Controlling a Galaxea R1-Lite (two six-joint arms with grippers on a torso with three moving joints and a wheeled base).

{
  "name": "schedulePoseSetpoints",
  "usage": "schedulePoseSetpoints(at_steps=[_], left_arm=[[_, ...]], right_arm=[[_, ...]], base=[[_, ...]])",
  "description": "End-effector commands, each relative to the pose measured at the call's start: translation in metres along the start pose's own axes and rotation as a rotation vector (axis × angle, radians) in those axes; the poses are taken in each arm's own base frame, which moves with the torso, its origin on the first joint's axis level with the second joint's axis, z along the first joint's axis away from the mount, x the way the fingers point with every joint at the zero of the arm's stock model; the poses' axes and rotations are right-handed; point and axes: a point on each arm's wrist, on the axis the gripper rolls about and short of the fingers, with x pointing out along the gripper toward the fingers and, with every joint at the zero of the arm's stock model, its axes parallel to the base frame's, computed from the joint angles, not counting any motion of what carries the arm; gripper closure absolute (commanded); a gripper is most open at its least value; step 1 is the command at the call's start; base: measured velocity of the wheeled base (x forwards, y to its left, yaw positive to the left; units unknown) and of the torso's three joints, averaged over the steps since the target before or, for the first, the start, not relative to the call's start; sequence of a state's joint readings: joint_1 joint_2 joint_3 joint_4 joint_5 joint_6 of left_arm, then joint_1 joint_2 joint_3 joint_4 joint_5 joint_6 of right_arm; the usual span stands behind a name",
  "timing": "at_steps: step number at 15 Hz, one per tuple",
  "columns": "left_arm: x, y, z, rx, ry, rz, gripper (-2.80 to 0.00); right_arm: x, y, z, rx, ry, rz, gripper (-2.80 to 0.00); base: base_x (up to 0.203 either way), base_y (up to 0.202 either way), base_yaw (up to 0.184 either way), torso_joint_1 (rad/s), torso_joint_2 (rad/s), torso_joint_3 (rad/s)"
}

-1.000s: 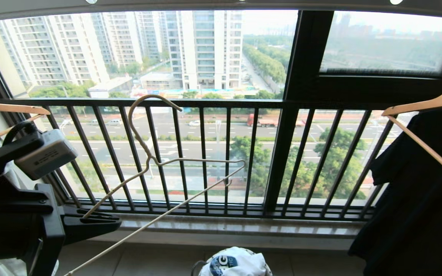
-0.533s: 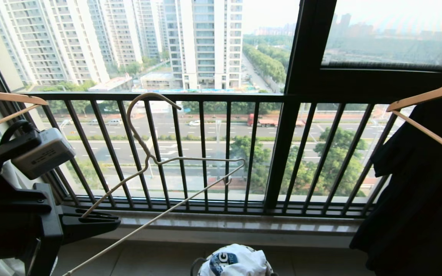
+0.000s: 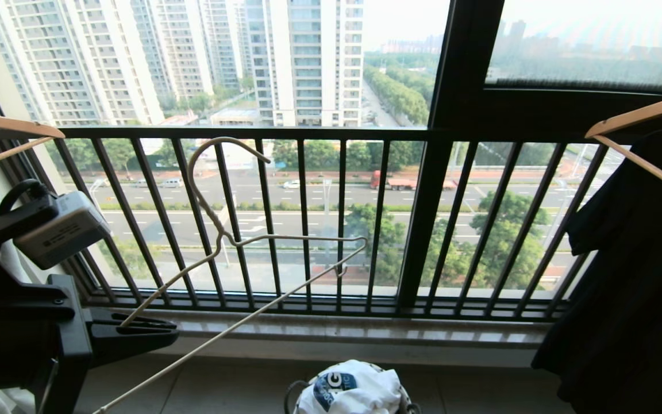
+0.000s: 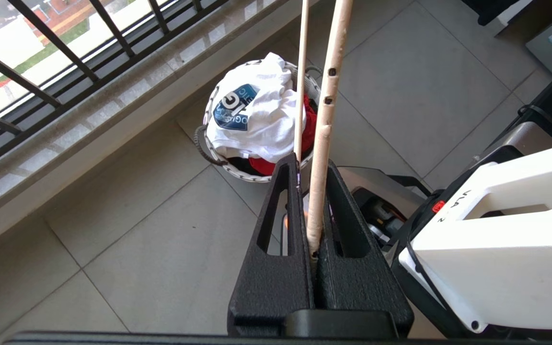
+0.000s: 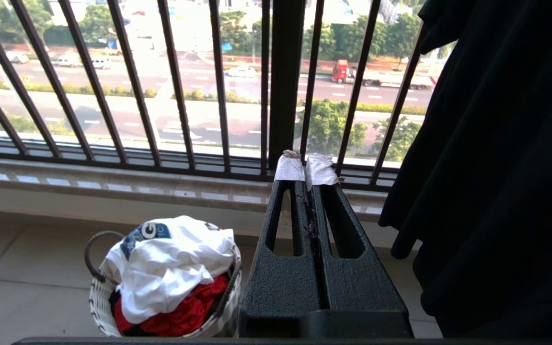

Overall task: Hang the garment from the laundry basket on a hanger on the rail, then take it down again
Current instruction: Pick up clothes from the basket

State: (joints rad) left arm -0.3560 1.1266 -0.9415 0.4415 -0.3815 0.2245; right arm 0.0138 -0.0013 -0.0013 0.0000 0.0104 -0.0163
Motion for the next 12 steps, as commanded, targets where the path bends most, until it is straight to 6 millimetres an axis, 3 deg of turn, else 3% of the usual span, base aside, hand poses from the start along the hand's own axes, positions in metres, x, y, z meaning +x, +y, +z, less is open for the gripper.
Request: schedulePoseSetpoints(at_steps=[1, 7, 12], left_arm=[[0.0002, -0.0004, -0.0009, 0.003, 0.004, -0.004, 0.00], [-0.0020, -0.0014, -0.0012, 0.008, -0.004, -0.002, 0.00], [-0.0012, -0.0024, -0.0010, 0.012, -0.002, -0.010, 0.00]], right_arm=[[0.0001, 0.0000, -0.0001, -0.001, 0.002, 0.000, 0.00], [0.0001, 0.0000, 0.0001, -0.001, 0.001, -0.001, 0.00], [0.0001, 0.0000, 0.0001, 0.001, 0.001, 0.000, 0.00]], base=[[0.000, 0.000, 0.000, -0.155, 0.35, 0.191], [0.000, 0.000, 0.000, -0.171, 0.37, 0.216], [0.000, 0.000, 0.000, -0.228, 0.53, 0.307]])
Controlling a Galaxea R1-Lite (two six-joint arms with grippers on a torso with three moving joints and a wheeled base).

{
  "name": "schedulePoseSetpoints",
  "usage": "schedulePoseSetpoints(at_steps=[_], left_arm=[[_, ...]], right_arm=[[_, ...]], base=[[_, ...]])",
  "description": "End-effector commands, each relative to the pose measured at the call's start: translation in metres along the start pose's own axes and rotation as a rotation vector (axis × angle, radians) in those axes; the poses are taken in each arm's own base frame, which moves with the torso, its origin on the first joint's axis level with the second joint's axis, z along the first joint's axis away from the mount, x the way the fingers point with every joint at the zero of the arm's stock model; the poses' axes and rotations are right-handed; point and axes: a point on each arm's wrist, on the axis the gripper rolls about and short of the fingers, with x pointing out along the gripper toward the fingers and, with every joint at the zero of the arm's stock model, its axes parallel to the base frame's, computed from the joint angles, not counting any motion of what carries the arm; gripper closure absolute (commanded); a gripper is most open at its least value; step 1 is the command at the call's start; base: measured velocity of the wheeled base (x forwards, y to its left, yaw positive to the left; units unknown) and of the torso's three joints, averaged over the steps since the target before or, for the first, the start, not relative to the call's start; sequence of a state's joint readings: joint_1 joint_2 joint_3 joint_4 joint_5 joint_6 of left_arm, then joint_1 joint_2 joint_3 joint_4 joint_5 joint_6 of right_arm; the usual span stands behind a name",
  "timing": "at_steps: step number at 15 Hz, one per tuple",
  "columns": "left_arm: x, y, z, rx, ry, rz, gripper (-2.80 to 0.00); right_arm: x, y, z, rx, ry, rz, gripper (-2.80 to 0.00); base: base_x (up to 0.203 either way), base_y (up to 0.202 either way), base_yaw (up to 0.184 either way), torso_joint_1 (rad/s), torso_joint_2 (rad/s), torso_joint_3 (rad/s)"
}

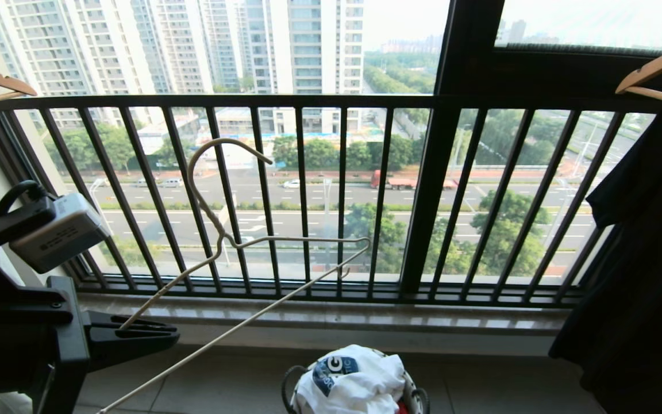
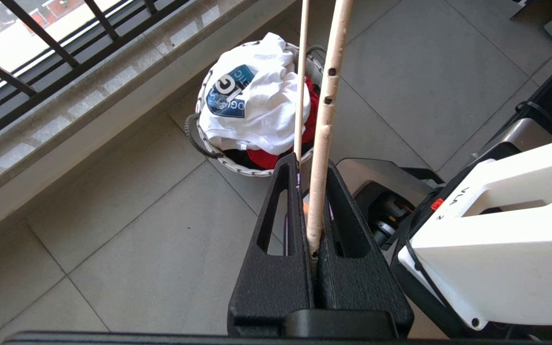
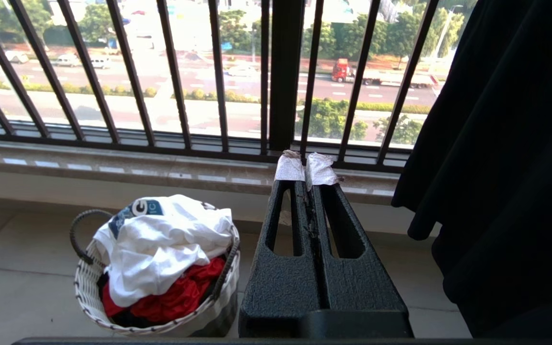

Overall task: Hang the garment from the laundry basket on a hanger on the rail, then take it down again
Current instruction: Pick up clothes from the basket

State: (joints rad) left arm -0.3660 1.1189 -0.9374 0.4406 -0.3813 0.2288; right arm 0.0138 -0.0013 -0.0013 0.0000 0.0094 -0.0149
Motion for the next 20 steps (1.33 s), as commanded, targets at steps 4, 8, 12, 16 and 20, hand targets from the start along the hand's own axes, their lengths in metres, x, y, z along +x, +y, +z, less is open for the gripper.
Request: schedulePoseSetpoints(at_steps=[4, 8, 12, 16, 20], left_arm=[[-0.0008, -0.0010, -0.0003, 0.004, -0.001, -0.005, 0.00], [-0.0008, -0.0010, -0.0003, 0.004, -0.001, -0.005, 0.00], [-0.0020, -0.0017, -0.0004, 0.006, -0.004, -0.006, 0.00], [-0.0018, -0.0015, 0.0000, 0.005, -0.005, -0.006, 0.00], [-0.0022, -0.0017, 0.0000, 0.005, -0.006, -0.005, 0.00]], right_arm=[[0.0001, 0.0000, 0.0001, 0.000, 0.001, 0.000, 0.00], [0.0001, 0.0000, 0.0001, 0.000, 0.001, 0.001, 0.00], [0.0001, 0.0000, 0.0001, 0.000, 0.001, 0.002, 0.00], [0.0001, 0.0000, 0.0001, 0.000, 0.001, 0.000, 0.00], [0.0001, 0.0000, 0.0001, 0.000, 0.001, 0.001, 0.00]], base=[[0.000, 0.000, 0.000, -0.220, 0.53, 0.307], [0.000, 0.000, 0.000, -0.200, 0.51, 0.309], [0.000, 0.000, 0.000, -0.180, 0.49, 0.309], [0.000, 0.000, 0.000, -0.147, 0.47, 0.318], [0.000, 0.000, 0.000, -0.111, 0.45, 0.343]])
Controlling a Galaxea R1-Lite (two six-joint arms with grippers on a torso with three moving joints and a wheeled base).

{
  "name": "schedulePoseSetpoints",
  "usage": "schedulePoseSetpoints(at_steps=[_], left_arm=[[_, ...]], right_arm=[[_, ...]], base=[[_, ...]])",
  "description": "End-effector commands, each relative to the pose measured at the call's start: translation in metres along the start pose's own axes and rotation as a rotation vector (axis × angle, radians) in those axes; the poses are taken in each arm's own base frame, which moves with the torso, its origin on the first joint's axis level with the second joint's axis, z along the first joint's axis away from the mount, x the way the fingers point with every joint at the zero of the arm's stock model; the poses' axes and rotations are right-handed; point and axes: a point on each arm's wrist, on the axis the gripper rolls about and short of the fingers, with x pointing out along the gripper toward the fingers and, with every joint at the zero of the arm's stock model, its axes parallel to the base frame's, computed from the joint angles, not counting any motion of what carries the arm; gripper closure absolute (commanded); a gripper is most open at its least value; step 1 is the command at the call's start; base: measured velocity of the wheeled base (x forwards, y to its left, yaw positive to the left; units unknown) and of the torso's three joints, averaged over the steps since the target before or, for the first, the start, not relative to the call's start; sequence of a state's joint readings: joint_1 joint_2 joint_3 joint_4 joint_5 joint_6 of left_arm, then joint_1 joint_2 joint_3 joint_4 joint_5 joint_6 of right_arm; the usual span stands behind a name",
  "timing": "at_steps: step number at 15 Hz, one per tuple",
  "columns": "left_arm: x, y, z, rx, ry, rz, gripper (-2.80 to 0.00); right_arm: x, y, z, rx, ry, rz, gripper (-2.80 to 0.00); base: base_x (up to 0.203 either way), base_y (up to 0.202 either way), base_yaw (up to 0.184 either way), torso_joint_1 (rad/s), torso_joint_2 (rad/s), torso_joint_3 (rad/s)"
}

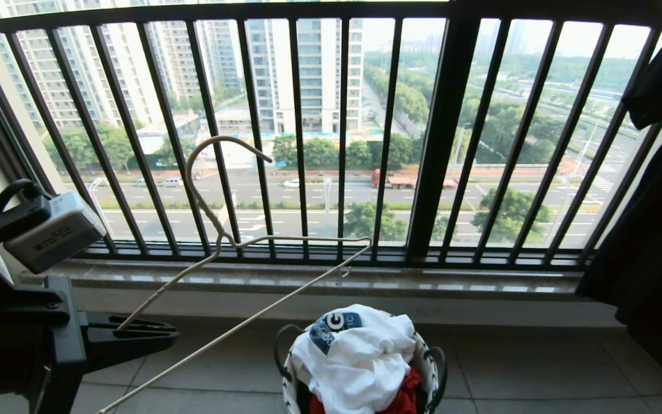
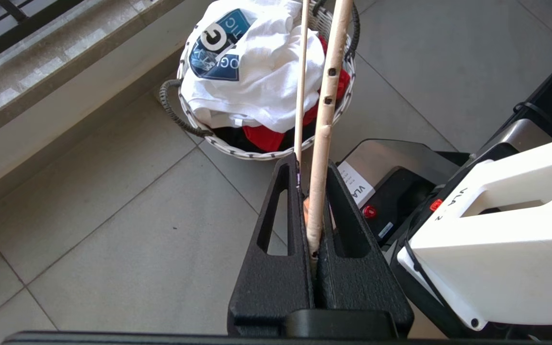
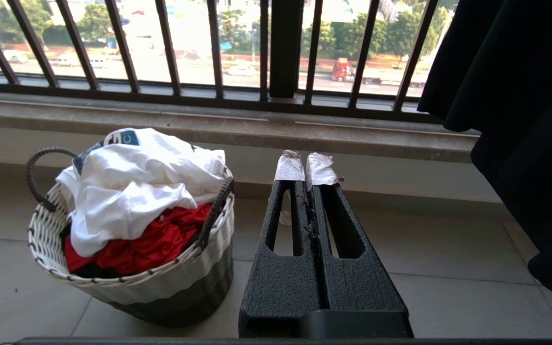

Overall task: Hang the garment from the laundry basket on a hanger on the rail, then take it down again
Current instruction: Pick up clothes from the basket

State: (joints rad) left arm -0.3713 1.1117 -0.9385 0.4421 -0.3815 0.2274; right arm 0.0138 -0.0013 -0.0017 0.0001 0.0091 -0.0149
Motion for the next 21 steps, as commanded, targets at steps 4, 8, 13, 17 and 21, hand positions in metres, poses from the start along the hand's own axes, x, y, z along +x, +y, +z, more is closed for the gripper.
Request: schedulePoseSetpoints(at_steps=[4, 8, 13, 17, 21], left_arm=[[-0.0011, -0.0004, 0.0005, 0.002, -0.003, -0.001, 0.00], [-0.0036, -0.0014, 0.0006, 0.004, -0.012, 0.001, 0.00], [-0.0068, -0.0028, 0.0001, 0.009, -0.023, 0.003, 0.00], [-0.0093, -0.0037, 0.0008, 0.013, -0.034, 0.006, 0.00], [-0.0094, -0.0035, 0.0008, 0.011, -0.034, 0.007, 0.00]], right_arm=[[0.0001, 0.0000, 0.0000, 0.000, 0.001, 0.000, 0.00], [0.0001, 0.0000, 0.0000, 0.000, 0.001, 0.002, 0.00], [0.0002, 0.0000, -0.0002, -0.002, 0.002, 0.002, 0.00], [0.0002, 0.0000, -0.0003, 0.003, 0.001, 0.000, 0.00], [0.0002, 0.0000, -0.0004, 0.003, 0.003, 0.000, 0.00]], base=[[0.000, 0.000, 0.000, -0.061, 0.44, 0.370], [0.000, 0.000, 0.000, -0.012, 0.13, 0.112], [0.000, 0.000, 0.000, 0.000, 0.01, 0.006], [0.000, 0.000, 0.000, 0.000, 0.00, 0.000], [0.000, 0.000, 0.000, 0.000, 0.00, 0.000]])
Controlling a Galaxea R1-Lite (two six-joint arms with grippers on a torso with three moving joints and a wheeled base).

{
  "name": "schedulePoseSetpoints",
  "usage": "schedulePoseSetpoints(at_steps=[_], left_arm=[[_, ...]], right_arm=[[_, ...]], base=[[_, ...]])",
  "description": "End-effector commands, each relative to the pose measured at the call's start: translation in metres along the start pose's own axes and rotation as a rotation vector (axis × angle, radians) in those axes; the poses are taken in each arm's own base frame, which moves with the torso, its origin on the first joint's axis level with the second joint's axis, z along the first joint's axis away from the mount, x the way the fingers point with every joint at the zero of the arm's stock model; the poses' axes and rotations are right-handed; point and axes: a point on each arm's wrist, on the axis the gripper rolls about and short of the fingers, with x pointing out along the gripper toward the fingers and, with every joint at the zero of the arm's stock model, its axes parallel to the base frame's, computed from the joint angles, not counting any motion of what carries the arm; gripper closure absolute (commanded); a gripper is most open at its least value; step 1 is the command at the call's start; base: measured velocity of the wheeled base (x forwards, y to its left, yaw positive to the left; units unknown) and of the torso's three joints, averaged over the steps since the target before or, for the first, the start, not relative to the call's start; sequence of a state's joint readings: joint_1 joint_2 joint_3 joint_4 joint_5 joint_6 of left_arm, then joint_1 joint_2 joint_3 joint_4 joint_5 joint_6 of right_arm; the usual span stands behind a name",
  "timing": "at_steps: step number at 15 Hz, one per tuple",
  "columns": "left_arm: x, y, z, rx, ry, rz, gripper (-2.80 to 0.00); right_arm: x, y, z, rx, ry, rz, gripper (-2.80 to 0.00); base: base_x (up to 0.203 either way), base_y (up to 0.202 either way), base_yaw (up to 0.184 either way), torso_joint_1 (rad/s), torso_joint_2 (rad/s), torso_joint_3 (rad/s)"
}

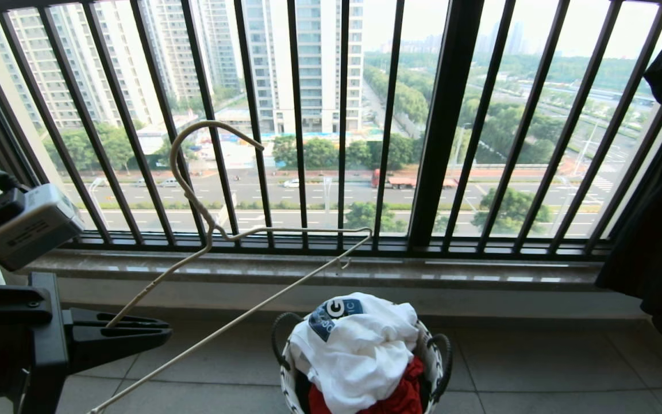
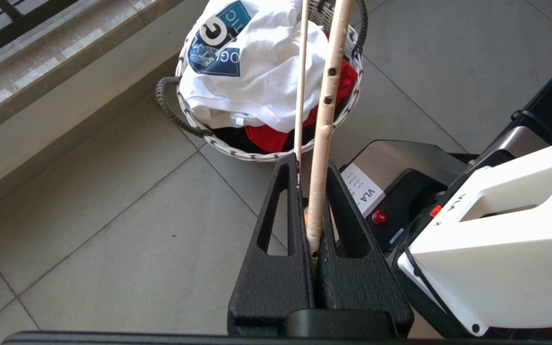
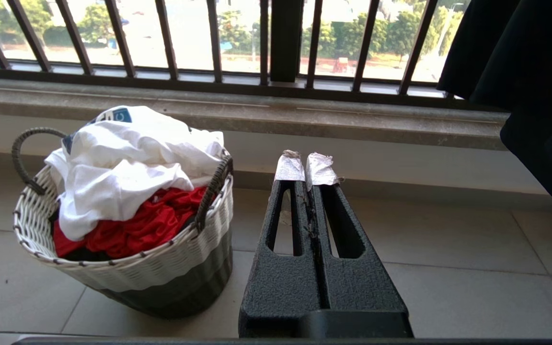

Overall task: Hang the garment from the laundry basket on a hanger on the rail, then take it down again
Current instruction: Pick up clothes from the basket

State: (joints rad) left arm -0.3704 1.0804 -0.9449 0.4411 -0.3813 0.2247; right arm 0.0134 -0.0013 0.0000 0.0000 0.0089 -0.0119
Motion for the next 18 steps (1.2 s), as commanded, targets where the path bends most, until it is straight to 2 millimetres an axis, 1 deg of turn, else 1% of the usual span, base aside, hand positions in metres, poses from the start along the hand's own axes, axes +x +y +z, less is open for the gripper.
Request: schedulePoseSetpoints(at_steps=[1, 15, 18], left_arm=[[-0.0006, -0.0002, -0.0002, 0.000, 0.000, -0.002, 0.00], [-0.0037, -0.0012, 0.0007, 0.001, -0.012, 0.004, 0.00], [-0.0039, -0.0012, 0.0010, 0.001, -0.014, 0.005, 0.00]], right_arm=[[0.0001, 0.0000, 0.0000, 0.000, 0.001, 0.001, 0.00], [0.0001, 0.0000, 0.0000, 0.000, 0.001, 0.001, 0.00], [0.0001, 0.0000, 0.0000, 0.000, 0.001, 0.001, 0.00]], base=[[0.000, 0.000, 0.000, 0.000, 0.00, 0.000], [0.000, 0.000, 0.000, 0.000, 0.00, -0.002], [0.000, 0.000, 0.000, -0.001, 0.00, -0.145]])
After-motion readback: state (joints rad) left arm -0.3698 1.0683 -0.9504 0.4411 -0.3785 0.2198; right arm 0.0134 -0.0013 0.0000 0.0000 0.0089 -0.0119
